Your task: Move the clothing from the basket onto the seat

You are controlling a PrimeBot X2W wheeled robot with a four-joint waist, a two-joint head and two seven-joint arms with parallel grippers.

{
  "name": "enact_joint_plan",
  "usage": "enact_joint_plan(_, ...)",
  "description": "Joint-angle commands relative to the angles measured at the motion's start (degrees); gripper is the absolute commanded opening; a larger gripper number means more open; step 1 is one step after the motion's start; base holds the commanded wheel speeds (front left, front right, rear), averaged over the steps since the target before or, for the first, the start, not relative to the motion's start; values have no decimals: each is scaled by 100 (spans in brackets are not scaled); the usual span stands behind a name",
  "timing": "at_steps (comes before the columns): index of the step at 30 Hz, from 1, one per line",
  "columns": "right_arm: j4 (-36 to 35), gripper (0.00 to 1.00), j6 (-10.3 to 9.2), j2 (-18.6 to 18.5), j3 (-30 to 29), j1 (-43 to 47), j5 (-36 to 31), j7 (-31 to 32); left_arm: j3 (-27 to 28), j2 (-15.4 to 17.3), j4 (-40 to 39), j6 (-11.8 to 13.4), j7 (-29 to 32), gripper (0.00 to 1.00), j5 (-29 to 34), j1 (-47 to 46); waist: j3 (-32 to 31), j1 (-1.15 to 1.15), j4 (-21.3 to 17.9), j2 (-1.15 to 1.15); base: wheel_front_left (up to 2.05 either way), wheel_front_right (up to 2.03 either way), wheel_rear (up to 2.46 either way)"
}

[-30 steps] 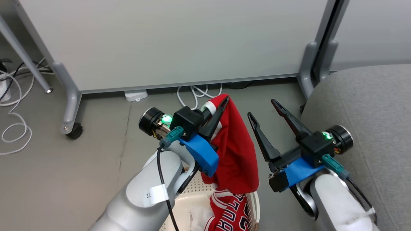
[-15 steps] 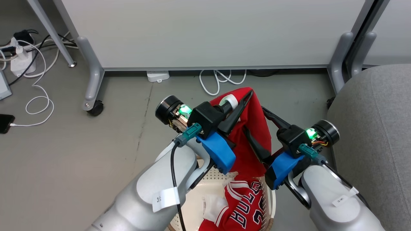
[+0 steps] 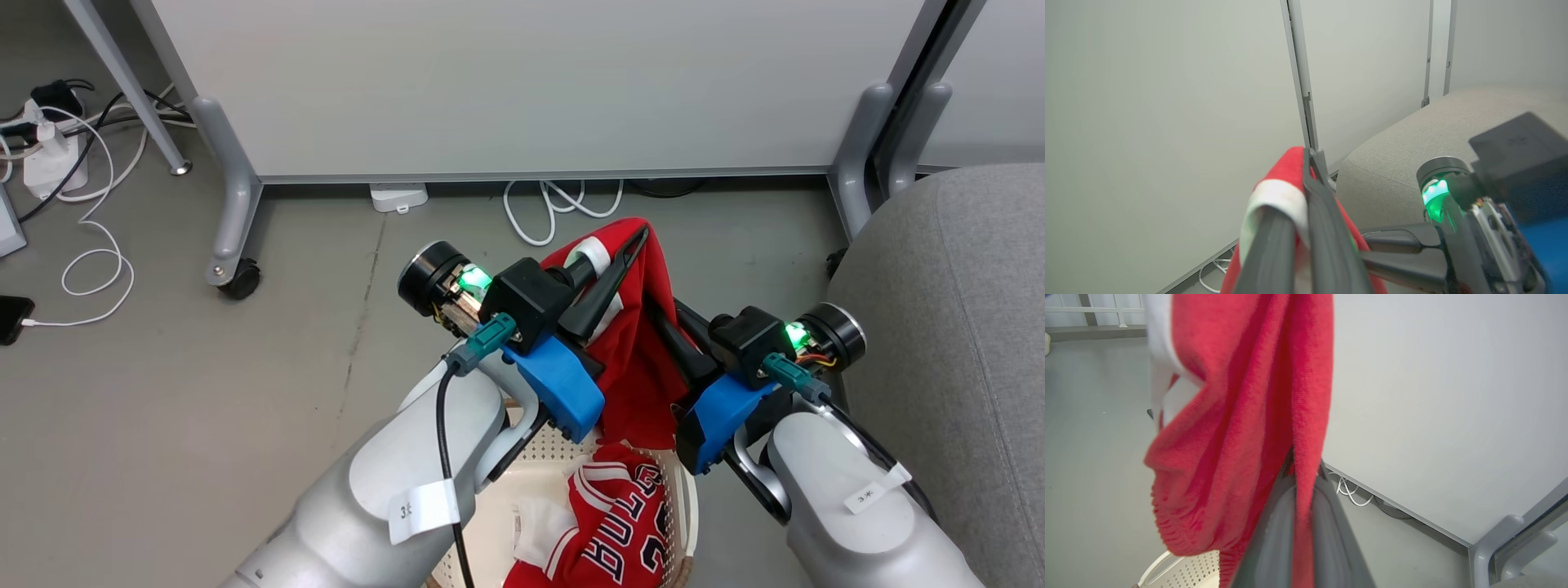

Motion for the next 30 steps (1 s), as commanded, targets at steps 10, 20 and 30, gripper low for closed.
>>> enact_joint_plan(10, -65, 0, 1, 23, -90, 64, 17, -23, 65, -3, 44, 4, -27, 0, 12, 15, 23, 0, -25, 0, 0, 0, 0)
enact_joint_plan(20, -107, 0, 1, 24, -192, 50, 44, -23, 77, -3, 60, -8, -27, 0, 12, 34, 42, 0, -53, 0, 0, 0, 0)
enact_joint_plan(30, -175, 0, 1, 24, -397, 67, 34, -23, 148, 5, 191, 35, -27, 100, -78, 134, 17, 0, -101, 0, 0, 0, 0)
